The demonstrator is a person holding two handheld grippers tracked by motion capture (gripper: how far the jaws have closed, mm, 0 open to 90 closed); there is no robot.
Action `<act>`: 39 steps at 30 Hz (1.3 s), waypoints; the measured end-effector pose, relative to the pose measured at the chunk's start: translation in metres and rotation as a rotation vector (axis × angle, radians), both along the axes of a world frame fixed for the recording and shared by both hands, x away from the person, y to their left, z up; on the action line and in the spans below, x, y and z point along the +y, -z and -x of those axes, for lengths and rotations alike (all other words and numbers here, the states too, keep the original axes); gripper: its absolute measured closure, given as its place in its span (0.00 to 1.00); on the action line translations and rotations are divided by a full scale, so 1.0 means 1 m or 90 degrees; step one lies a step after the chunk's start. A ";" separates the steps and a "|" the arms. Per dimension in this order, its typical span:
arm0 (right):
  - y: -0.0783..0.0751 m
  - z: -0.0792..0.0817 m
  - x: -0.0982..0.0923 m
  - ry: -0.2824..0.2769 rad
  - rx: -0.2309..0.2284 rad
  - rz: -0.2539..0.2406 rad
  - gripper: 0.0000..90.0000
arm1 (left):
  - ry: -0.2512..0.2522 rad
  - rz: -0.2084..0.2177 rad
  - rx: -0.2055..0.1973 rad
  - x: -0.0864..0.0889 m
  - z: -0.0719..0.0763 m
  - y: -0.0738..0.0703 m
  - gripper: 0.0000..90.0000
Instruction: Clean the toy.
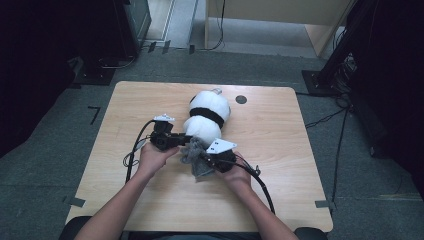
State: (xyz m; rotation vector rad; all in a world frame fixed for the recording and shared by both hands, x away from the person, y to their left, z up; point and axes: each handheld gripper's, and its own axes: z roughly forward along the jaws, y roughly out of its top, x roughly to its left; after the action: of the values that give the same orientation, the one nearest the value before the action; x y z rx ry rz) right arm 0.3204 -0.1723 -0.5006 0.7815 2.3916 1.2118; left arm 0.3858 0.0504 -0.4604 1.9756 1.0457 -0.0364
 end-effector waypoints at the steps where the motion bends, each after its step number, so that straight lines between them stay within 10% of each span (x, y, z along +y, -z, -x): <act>1: 0.003 -0.001 0.001 0.002 0.006 0.003 0.89 | 0.001 0.000 0.001 0.000 0.000 0.000 0.85; 11: -0.001 0.000 0.008 0.012 -0.004 0.010 0.89 | -0.005 0.053 0.025 0.005 0.000 -0.010 0.87; 23: 0.009 -0.004 0.004 0.004 0.005 0.018 0.89 | 0.001 0.049 0.024 0.007 -0.001 -0.013 0.89; 39: 0.014 -0.019 -0.011 0.022 0.106 -0.003 0.89 | -0.008 0.036 0.016 0.015 -0.004 -0.011 0.90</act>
State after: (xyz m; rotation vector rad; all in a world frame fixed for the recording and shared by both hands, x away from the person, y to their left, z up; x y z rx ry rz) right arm 0.3396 -0.1834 -0.5149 0.9555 2.4964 1.1814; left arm 0.3902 0.0653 -0.4492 1.9213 1.0629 -0.0835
